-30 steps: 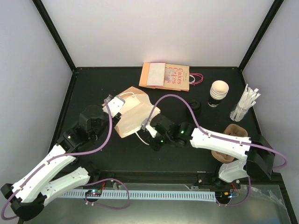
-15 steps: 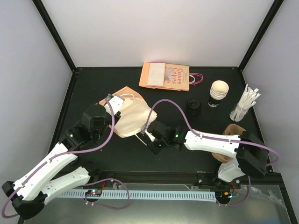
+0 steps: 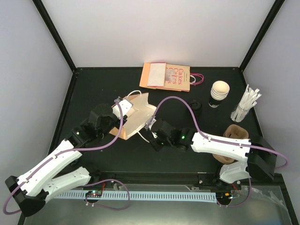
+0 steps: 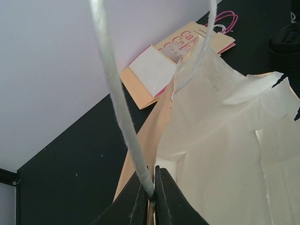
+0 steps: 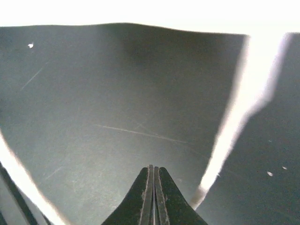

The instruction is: Pack the takeout coffee

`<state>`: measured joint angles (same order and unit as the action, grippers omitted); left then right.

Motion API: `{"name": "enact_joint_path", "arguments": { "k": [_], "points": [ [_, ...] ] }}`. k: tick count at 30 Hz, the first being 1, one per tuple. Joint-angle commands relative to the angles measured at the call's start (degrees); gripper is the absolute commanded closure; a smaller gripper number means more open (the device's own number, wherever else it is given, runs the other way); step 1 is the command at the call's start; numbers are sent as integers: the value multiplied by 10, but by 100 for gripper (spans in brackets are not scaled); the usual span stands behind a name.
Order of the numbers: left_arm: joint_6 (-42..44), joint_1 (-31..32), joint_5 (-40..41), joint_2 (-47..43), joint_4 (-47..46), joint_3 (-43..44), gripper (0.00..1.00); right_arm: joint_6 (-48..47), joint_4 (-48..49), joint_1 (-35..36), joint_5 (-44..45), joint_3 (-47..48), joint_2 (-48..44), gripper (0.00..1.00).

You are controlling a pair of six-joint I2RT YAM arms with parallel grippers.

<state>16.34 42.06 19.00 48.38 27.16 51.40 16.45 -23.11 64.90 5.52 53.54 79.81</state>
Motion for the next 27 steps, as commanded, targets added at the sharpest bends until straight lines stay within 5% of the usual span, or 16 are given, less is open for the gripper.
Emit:
{"name": "enact_joint_path", "arguments": {
  "k": [1,5,9,12,17,23,27],
  "points": [
    [4,6,-11,0,-16,-7,94,37,22,3,74,-29,-34,92],
    [-8,7,-45,3,-21,-11,94,47,26,3,97,-49,-68,73],
    [-11,8,-53,12,-22,-12,94,48,33,-1,121,-57,-96,67],
    [-12,9,-54,14,-22,-12,94,52,34,-5,140,-58,-123,53],
    [-14,9,-59,12,-24,-14,94,48,36,-8,150,-53,-173,18],
    [-15,9,-58,14,-23,-14,94,74,24,-12,225,-46,-232,4],
    [-15,9,-47,14,-22,-13,94,109,19,-15,284,-67,-261,3]
  ]
}}
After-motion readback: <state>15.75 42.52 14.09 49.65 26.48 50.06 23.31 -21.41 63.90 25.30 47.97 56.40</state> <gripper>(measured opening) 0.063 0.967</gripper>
